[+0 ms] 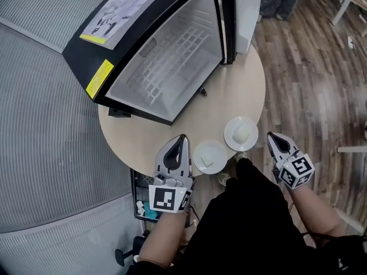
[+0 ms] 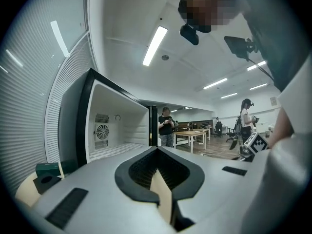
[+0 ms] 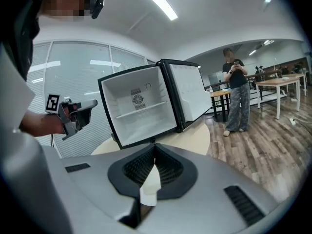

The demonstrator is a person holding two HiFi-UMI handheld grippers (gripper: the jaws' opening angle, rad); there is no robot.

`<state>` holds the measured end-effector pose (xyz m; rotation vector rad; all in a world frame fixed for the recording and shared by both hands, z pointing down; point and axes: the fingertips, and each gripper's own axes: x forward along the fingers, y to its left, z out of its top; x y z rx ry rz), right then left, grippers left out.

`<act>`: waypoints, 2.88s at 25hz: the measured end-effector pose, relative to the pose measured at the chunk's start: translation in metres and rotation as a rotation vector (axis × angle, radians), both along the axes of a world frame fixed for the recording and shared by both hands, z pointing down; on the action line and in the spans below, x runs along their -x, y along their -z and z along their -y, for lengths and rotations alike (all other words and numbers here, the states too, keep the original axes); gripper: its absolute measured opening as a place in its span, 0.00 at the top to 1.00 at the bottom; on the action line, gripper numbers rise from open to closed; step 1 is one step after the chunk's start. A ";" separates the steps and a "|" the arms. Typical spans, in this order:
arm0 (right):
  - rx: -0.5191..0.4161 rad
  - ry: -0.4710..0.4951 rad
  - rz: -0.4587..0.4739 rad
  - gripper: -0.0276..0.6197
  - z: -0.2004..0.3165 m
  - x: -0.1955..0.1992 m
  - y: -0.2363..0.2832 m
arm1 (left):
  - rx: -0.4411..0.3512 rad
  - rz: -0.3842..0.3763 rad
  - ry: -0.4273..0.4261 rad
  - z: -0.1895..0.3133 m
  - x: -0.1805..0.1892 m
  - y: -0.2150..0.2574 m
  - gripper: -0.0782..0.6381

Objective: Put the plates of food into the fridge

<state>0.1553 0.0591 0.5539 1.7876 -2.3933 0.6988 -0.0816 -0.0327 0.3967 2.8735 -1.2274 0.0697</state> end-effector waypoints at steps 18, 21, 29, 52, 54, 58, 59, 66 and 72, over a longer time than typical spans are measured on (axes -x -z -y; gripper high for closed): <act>0.160 -0.061 0.168 0.74 0.011 -0.005 -0.116 | 0.098 0.071 -0.088 0.010 -0.037 -0.060 0.89; 0.193 -0.088 0.189 0.74 0.012 -0.007 -0.137 | 0.100 0.087 -0.083 0.017 -0.035 -0.064 0.89; 0.256 -0.134 0.298 0.74 0.015 -0.001 -0.173 | 0.123 0.114 -0.084 0.027 -0.035 -0.076 0.89; 0.284 -0.194 0.750 0.93 0.032 0.008 -0.164 | 0.124 0.106 -0.042 0.033 -0.020 -0.063 0.89; 0.302 -0.211 0.744 0.93 0.031 0.007 -0.161 | 0.119 0.100 -0.041 0.032 -0.018 -0.058 0.89; 0.326 -0.255 0.736 0.93 0.030 0.002 -0.157 | 0.097 0.084 -0.036 0.031 -0.012 -0.044 0.89; 0.330 -0.267 0.741 0.93 0.029 0.001 -0.155 | 0.090 0.085 -0.033 0.031 -0.009 -0.040 0.89; 0.309 -0.308 0.773 0.93 0.036 -0.002 -0.125 | 0.052 0.062 -0.006 0.030 0.010 -0.015 0.89; 0.217 -0.236 0.885 0.93 0.056 0.014 -0.074 | 0.036 0.026 0.035 0.022 0.031 0.004 0.89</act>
